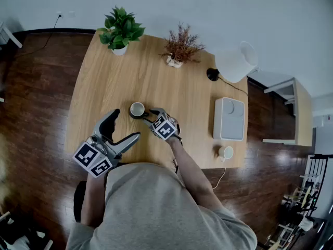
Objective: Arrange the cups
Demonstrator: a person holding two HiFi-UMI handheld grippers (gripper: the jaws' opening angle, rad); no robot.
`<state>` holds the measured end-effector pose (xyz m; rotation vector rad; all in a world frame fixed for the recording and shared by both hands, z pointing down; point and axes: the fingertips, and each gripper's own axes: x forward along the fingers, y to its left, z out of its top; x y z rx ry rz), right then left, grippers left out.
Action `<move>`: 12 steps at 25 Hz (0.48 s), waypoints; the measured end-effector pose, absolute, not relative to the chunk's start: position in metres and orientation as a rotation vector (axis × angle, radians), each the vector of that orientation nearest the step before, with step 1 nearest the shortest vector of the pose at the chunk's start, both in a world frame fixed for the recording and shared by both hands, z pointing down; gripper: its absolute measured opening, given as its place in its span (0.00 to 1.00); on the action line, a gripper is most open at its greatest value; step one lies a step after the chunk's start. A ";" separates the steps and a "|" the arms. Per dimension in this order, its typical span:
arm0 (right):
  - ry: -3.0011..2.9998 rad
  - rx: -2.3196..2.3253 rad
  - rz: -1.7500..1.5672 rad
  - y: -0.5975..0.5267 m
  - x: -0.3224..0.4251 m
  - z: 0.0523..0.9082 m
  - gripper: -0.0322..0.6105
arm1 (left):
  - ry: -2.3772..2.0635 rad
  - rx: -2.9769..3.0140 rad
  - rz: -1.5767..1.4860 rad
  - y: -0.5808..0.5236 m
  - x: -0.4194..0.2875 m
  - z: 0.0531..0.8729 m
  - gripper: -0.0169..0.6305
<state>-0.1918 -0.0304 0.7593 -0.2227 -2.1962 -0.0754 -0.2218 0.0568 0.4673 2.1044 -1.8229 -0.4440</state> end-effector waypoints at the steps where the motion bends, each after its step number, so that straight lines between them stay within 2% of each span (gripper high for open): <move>1: -2.186 -0.229 -0.083 -0.030 -0.192 0.762 0.37 | -1.824 2.104 -0.447 0.057 -0.222 0.467 0.69; 7: -2.123 -0.269 -0.184 -0.028 -0.199 0.773 0.37 | -1.832 2.088 -0.450 0.063 -0.227 0.472 0.69; 9: -2.089 -0.283 -0.242 -0.029 -0.201 0.775 0.32 | -1.835 2.084 -0.450 0.065 -0.228 0.472 0.69; 12: -2.044 -0.301 -0.307 -0.028 -0.202 0.780 0.32 | -1.841 2.079 -0.450 0.067 -0.229 0.472 0.69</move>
